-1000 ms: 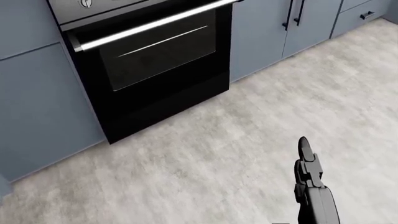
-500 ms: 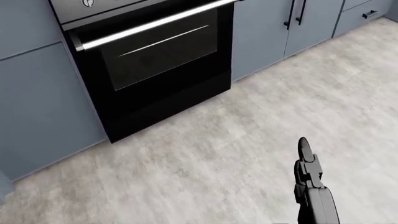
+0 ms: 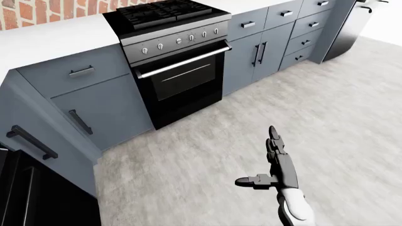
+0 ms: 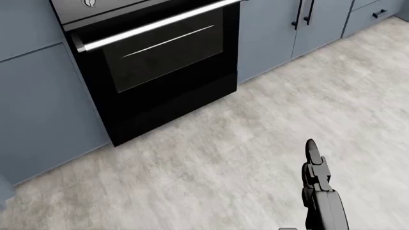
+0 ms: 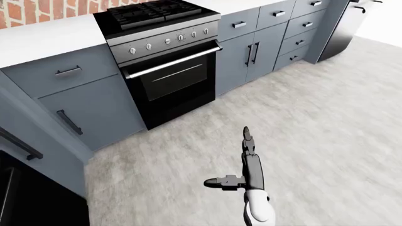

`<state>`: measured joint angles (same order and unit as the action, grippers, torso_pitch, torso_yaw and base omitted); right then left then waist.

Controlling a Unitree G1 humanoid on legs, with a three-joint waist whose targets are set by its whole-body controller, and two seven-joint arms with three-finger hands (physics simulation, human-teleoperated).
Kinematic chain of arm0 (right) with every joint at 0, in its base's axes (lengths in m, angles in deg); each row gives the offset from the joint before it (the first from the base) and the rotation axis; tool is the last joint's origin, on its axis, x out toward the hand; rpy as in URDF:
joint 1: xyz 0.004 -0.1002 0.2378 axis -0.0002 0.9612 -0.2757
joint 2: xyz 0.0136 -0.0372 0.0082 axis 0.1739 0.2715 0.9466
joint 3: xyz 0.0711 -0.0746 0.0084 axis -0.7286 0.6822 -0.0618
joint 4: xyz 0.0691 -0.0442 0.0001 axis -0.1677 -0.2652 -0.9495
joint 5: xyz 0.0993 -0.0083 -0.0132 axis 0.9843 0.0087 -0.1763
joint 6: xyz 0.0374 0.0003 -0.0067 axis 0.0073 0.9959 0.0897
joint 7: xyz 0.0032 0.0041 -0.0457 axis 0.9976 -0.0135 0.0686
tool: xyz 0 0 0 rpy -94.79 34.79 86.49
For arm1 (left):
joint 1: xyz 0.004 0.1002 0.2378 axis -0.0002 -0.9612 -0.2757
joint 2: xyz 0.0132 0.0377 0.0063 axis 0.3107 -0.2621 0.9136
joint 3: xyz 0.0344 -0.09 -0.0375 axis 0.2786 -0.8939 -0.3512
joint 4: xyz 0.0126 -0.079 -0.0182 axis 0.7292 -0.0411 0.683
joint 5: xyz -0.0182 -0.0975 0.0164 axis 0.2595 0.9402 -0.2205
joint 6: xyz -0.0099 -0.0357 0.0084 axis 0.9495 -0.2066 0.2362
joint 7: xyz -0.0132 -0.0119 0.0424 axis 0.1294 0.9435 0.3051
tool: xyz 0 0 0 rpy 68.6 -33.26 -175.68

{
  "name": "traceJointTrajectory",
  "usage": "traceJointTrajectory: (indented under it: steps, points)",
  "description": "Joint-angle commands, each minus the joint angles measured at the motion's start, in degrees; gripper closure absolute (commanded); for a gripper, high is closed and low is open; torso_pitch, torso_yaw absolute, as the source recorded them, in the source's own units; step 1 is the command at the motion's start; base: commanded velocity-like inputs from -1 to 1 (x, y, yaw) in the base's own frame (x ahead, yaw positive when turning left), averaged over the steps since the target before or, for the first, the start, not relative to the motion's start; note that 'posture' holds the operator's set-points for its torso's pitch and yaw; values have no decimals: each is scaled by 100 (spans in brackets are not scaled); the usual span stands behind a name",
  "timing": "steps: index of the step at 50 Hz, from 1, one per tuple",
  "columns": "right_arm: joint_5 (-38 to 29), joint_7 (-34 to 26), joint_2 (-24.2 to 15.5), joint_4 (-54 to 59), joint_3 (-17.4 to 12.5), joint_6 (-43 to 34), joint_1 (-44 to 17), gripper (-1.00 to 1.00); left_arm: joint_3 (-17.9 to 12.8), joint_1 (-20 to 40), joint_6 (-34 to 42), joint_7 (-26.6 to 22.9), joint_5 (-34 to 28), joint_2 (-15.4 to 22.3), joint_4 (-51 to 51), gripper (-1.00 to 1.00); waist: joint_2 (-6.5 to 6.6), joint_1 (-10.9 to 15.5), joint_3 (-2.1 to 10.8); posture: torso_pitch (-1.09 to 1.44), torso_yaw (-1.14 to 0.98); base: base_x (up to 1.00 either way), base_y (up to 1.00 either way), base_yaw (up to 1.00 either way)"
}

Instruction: Close the dishwasher door

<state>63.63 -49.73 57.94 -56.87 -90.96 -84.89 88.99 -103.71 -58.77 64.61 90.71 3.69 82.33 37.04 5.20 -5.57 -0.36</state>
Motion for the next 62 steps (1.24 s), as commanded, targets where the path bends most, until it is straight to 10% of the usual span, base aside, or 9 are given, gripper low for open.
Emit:
traceJointTrajectory:
  steps: [1, 62]
  points:
    - [-1, 8, 0, -264, 18, 175, -73, -100, 18, -79, -268, 369, -157, 265, -104, -100, 87, 42, 49, 0, 0, 0, 0, 0]
    - [-28, 17, -1, -304, 44, 112, -94, -100, -171, -505, -236, 511, 87, 388, -96, -100, 132, 11, 44, 0, 0, 0, 0, 0]
